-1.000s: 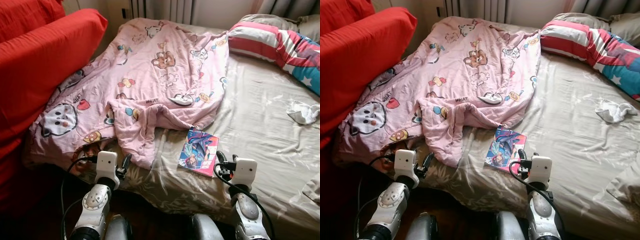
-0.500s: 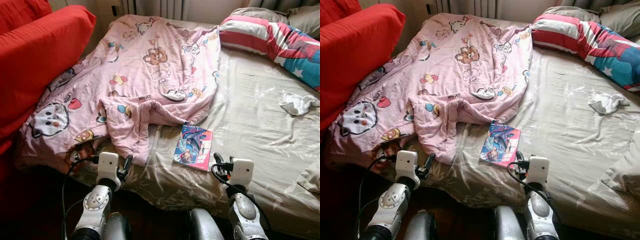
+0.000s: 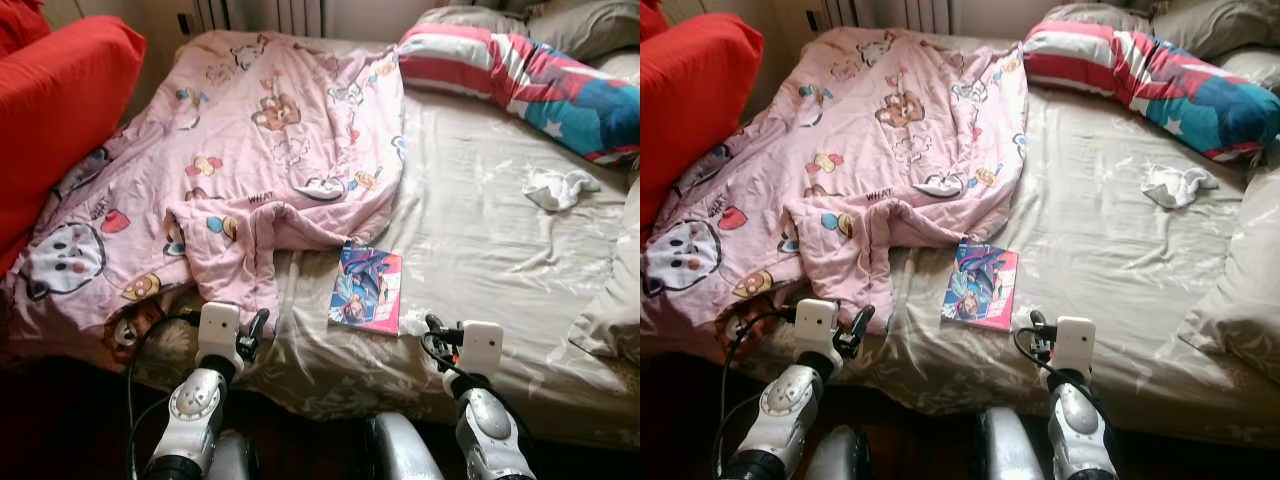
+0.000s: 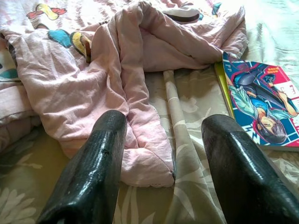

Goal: Clean up the room

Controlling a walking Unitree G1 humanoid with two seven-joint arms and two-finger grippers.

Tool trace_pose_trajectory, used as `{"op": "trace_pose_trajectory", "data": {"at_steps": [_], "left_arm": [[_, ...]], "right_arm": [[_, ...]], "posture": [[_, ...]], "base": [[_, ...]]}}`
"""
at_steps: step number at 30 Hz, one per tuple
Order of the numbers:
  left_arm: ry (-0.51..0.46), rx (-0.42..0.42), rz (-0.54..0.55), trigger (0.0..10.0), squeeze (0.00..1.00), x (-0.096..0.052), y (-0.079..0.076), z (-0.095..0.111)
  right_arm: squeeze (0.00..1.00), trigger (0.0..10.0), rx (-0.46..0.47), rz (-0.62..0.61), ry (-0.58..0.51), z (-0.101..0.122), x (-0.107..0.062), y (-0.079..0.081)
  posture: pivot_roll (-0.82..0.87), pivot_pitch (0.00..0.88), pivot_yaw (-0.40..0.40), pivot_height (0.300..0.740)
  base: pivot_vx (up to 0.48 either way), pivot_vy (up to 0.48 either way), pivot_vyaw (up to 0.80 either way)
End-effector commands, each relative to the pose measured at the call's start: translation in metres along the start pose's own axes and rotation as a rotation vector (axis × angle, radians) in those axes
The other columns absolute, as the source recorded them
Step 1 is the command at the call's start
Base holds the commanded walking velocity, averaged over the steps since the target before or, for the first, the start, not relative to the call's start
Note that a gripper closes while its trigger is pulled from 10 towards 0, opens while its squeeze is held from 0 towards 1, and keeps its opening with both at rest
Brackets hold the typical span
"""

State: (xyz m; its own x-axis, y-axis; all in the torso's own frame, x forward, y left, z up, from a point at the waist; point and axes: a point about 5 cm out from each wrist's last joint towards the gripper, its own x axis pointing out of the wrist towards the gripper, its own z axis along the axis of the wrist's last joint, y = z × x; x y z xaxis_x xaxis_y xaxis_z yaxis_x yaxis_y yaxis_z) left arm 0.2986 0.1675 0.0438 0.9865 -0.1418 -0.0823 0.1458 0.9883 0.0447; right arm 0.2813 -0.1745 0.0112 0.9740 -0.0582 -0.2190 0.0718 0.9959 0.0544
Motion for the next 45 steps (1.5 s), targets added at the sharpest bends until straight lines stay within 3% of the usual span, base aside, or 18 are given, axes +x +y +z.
{"op": "trace_pose_trajectory", "data": {"at_steps": [1, 28, 38, 39, 45], "left_arm": [[0.021, 0.006, -0.006, 10.0, 0.0, -0.003, 0.0, -0.004], [0.026, 0.015, -0.025, 10.0, 0.0, -0.003, -0.004, -0.004], [0.022, 0.018, -0.036, 10.0, 0.0, -0.004, -0.005, -0.004], [0.022, 0.019, -0.039, 10.0, 0.0, -0.004, -0.005, -0.004], [0.022, 0.029, -0.048, 10.0, 0.0, -0.006, -0.003, -0.003]], "right_arm": [[0.0, 10.0, 0.008, -0.005, 0.013, -0.003, -0.001, 0.0], [0.0, 10.0, 0.004, -0.031, 0.061, -0.007, 0.002, -0.002], [0.0, 10.0, 0.05, -0.074, 0.154, -0.013, 0.006, -0.011], [1.0, 10.0, 0.057, -0.073, 0.165, -0.012, 0.008, -0.011], [1.0, 10.0, 0.097, -0.04, 0.165, -0.001, 0.017, -0.008]], "posture": [[-0.1, 0.172, 0.009, 0.613], [-0.09, 0.183, 0.012, 0.613], [-0.08, 0.186, 0.018, 0.613], [-0.08, 0.187, 0.021, 0.613], [-0.06, 0.19, 0.031, 0.613]], "base": [[0.259, 0.0, 0.0], [0.328, 0.0, -0.06], [0.121, 0.0, 0.0], [0.0, 0.0, 0.0], [0.0, 0.0, 0.0]]}}
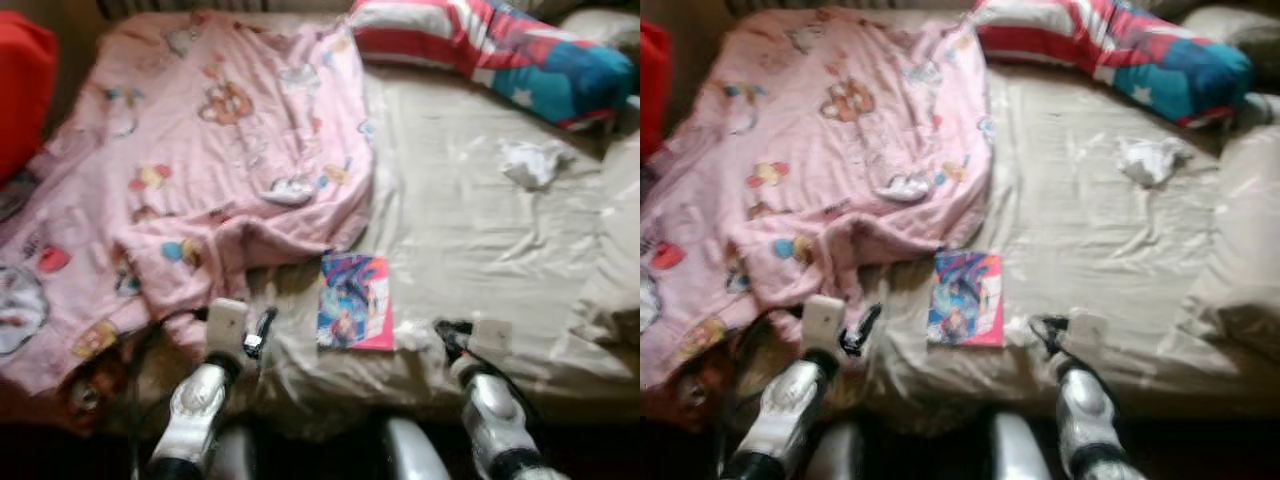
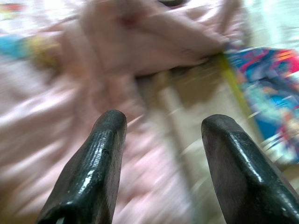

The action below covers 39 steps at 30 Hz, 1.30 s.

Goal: Clean up the room

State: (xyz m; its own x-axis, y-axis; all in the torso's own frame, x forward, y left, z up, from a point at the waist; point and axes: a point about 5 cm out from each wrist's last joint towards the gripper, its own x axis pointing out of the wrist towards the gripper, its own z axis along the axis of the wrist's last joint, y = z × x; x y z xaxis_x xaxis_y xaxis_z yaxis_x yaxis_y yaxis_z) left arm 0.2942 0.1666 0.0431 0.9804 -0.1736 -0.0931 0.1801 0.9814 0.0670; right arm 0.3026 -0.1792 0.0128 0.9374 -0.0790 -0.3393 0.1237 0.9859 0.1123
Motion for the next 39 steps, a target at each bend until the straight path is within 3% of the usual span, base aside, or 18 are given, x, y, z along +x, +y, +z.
{"op": "trace_pose_trajectory", "data": {"at_steps": [1, 6, 11, 16, 17, 18, 39], "left_arm": [[0.013, 0.004, -0.015, 10.0, 0.0, -0.001, -0.002, -0.002], [0.014, 0.012, -0.02, 10.0, 0.0, -0.002, 0.0, -0.002], [0.017, 0.02, -0.027, 10.0, 0.0, -0.004, 0.001, -0.001], [0.015, 0.025, -0.038, 10.0, 0.0, -0.006, 0.0, 0.0], [0.015, 0.026, -0.039, 10.0, 0.0, -0.006, 0.0, 0.0], [0.016, 0.027, -0.04, 10.0, 0.0, -0.008, 0.0, 0.0], [0.06, 0.036, -0.049, 10.0, 0.0, -0.036, 0.0, -0.008]], "right_arm": [[1.0, 10.0, 0.026, -0.006, 0.043, -0.008, -0.002, -0.005], [1.0, 10.0, 0.028, 0.036, 0.021, 0.005, 0.004, 0.001], [1.0, 10.0, 0.035, -0.01, 0.061, 0.011, 0.01, -0.004], [1.0, 10.0, 0.016, 0.008, 0.084, 0.016, 0.013, 0.001], [0.8, 10.0, 0.013, 0.008, 0.086, 0.016, 0.014, 0.001], [0.0, 10.0, 0.023, 0.004, 0.092, 0.017, 0.014, 0.002], [0.0, 10.0, 0.147, -0.082, 0.159, 0.011, 0.014, -0.003]], "posture": [[-0.06, 0.19, 0.031, 0.613], [-0.05, 0.194, 0.04, 0.613], [-0.04, 0.2, 0.049, 0.613], [-0.03, 0.217, 0.057, 0.613], [-0.02, 0.22, 0.058, 0.613], [-0.02, 0.227, 0.061, 0.613], [0.03, 0.324, 0.078, 0.613]], "base": [[0.0, 0.0, 0.0], [0.0, 0.0, 0.0], [0.0, 0.0, 0.0], [0.0, 0.0, 0.0], [0.0, 0.0, 0.0], [0.0, 0.0, 0.0], [0.0, 0.0, 0.0]]}}
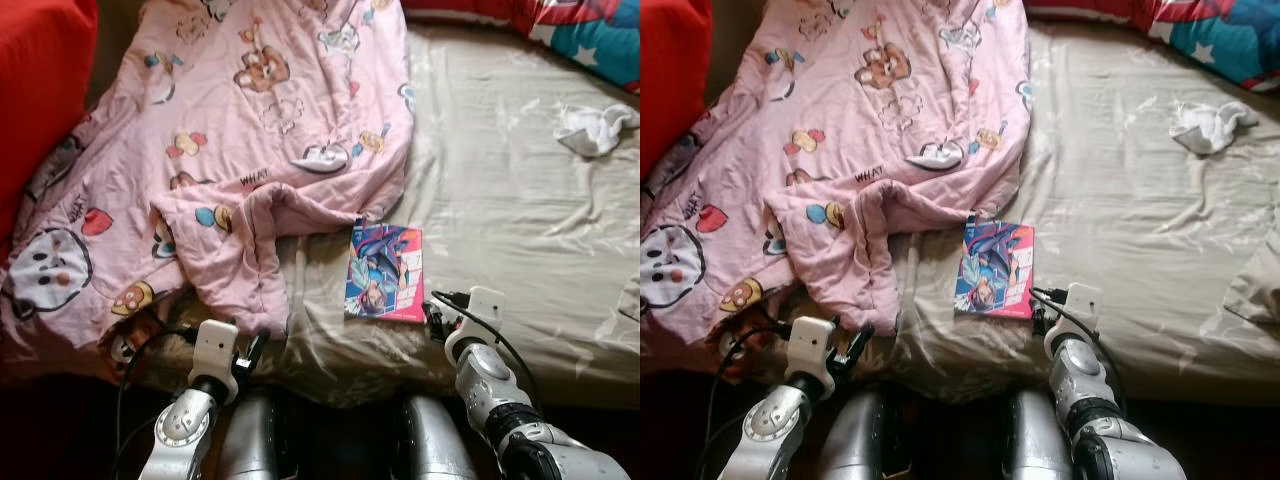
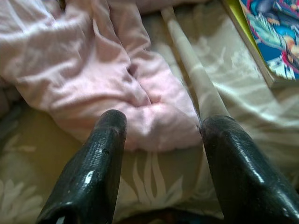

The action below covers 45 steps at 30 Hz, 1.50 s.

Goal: Clean up the room

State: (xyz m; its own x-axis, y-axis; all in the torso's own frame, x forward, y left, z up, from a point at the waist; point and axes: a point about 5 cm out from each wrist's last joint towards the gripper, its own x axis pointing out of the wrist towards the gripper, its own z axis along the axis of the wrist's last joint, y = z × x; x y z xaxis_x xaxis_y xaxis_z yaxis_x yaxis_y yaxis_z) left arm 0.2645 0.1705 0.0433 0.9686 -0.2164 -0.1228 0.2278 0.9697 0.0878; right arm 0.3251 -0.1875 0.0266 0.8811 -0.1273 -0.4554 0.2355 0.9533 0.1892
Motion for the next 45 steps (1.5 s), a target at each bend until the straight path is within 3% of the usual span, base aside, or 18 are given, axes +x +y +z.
{"op": "trace_pose_trajectory", "data": {"at_steps": [1, 5, 6, 7, 8, 32, 45], "left_arm": [[0.035, 0.009, -0.004, 10.0, 0.0, -0.008, 0.001, -0.006], [0.039, 0.008, -0.004, 10.0, 0.0, -0.012, -0.001, -0.006], [0.041, 0.007, -0.004, 10.0, 0.0, -0.013, -0.001, -0.006], [0.043, 0.007, -0.003, 10.0, 0.0, -0.015, -0.002, -0.006], [0.047, 0.006, -0.004, 10.0, 0.0, -0.015, -0.002, -0.006], [0.062, -0.001, -0.004, 10.0, 0.0, -0.009, -0.004, -0.004], [0.058, 0.006, -0.006, 10.0, 0.0, 0.006, -0.006, -0.002]], "right_arm": [[0.0, 10.0, 0.031, -0.004, 0.038, -0.01, -0.002, 0.0], [0.0, 10.0, 0.037, 0.024, 0.003, -0.005, -0.001, 0.003], [0.0, 4.8, 0.048, 0.036, -0.018, -0.002, -0.001, 0.004], [0.0, 4.8, 0.056, 0.042, -0.03, 0.0, -0.001, 0.005], [0.0, 0.0, 0.06, 0.044, -0.042, 0.003, 0.0, 0.005], [0.0, 0.0, 0.067, 0.035, -0.062, 0.005, -0.001, 0.001], [0.0, 0.0, 0.055, 0.049, -0.062, 0.005, 0.0, 0.003]], "posture": [[0.03, 0.326, 0.078, 0.613], [0.04, 0.34, 0.08, 0.613], [0.04, 0.343, 0.08, 0.613], [0.04, 0.343, 0.08, 0.613], [0.04, 0.345, 0.08, 0.613], [0.02, 0.304, 0.071, 0.613], [0.0, 0.235, 0.058, 0.613]], "base": [[0.0, 0.0, 0.0], [0.0, 0.0, 0.0], [0.0, 0.0, 0.0], [0.0, 0.0, 0.0], [0.0, 0.0, 0.0], [0.0, 0.0, 0.0], [0.0, 0.0, 0.0]]}}
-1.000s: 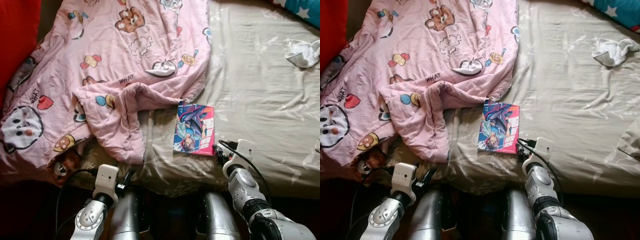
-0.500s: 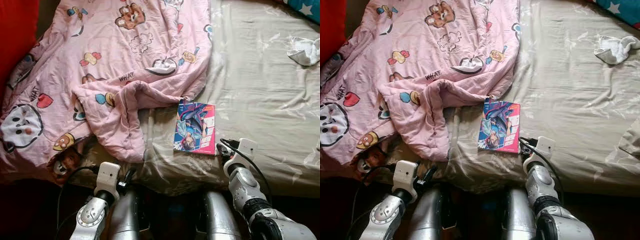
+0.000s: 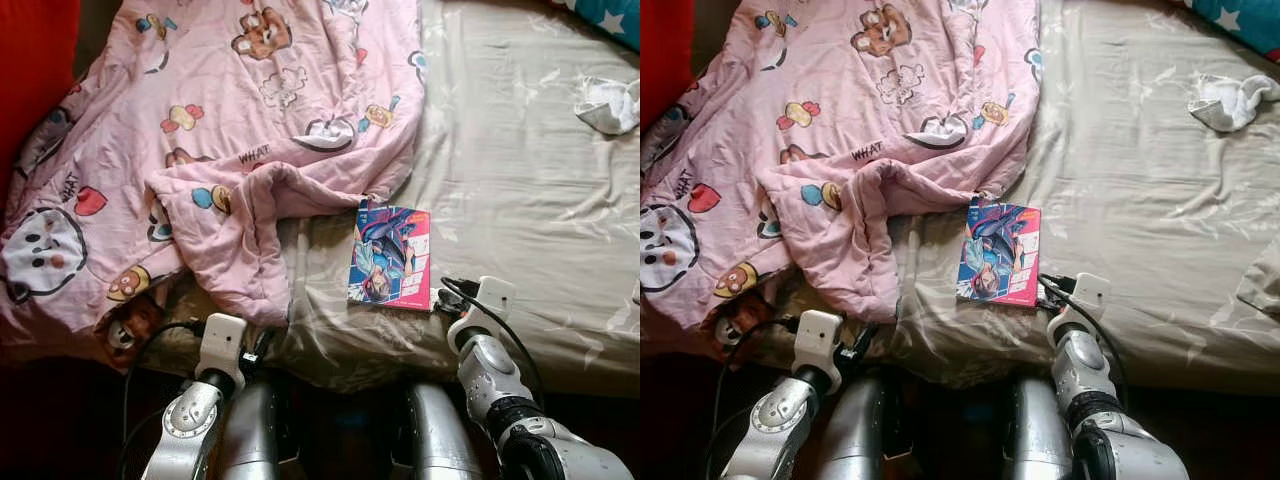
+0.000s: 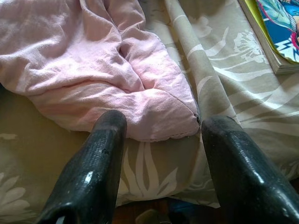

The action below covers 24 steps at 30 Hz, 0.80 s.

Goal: Clean up the room

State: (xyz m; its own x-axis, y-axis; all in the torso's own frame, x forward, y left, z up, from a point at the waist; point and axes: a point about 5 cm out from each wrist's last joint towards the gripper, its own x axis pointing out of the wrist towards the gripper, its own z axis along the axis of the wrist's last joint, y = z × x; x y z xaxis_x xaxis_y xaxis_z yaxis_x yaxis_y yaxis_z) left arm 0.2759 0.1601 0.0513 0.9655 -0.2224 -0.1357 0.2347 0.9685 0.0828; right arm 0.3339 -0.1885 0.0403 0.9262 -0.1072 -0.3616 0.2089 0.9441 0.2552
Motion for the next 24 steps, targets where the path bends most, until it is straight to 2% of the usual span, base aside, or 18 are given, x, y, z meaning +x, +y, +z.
{"op": "trace_pose_trajectory", "data": {"at_steps": [1, 5, 9, 10, 12, 13, 19, 24], "left_arm": [[0.046, 0.01, 0.002, 10.0, 0.0, -0.006, 0.001, -0.012], [0.048, 0.011, 0.004, 10.0, 0.0, -0.005, 0.002, -0.014], [0.055, 0.008, 0.009, 10.0, 0.0, -0.001, 0.002, -0.016], [0.056, 0.006, 0.011, 10.0, 0.0, 0.0, 0.001, -0.017], [0.056, 0.005, 0.012, 10.0, 0.0, 0.001, 0.001, -0.017], [0.057, 0.001, 0.014, 10.0, 0.0, 0.002, 0.0, -0.018], [0.062, -0.012, 0.031, 10.0, 0.0, 0.001, 0.001, -0.023], [0.068, -0.045, 0.07, 10.0, 0.0, 0.0, 0.005, -0.027]], "right_arm": [[0.0, 0.0, 0.004, -0.002, 0.03, -0.01, -0.003, -0.001], [0.0, 0.0, -0.008, -0.005, -0.007, -0.005, -0.002, -0.001], [0.0, 0.0, -0.029, -0.012, -0.116, 0.008, -0.002, -0.002], [0.0, 0.0, -0.07, 0.011, -0.177, 0.015, -0.003, 0.001], [0.0, 0.0, -0.088, 0.022, -0.201, 0.017, -0.004, 0.003], [0.0, 10.0, -0.1, 0.049, -0.25, 0.02, -0.006, 0.007], [0.0, 10.0, -0.103, 0.108, -0.351, 0.019, -0.018, 0.011], [0.0, 10.0, -0.156, 0.072, -0.356, 0.003, -0.031, -0.001]], "posture": [[0.0, 0.235, 0.058, 0.613], [-0.01, 0.217, 0.055, 0.613], [-0.03, 0.189, 0.047, 0.613], [-0.04, 0.183, 0.044, 0.613], [-0.04, 0.179, 0.042, 0.613], [-0.05, 0.168, 0.035, 0.613], [-0.07, 0.151, 0.026, 0.613], [-0.08, 0.146, 0.018, 0.628]], "base": [[0.0, 0.0, 0.0], [0.0, 0.0, 0.0], [0.0, 0.0, 0.0], [0.0, 0.0, 0.0], [0.0, 0.0, 0.0], [0.0, 0.0, 0.0], [0.0, 0.0, 0.0], [0.0, 0.0, 0.0]]}}
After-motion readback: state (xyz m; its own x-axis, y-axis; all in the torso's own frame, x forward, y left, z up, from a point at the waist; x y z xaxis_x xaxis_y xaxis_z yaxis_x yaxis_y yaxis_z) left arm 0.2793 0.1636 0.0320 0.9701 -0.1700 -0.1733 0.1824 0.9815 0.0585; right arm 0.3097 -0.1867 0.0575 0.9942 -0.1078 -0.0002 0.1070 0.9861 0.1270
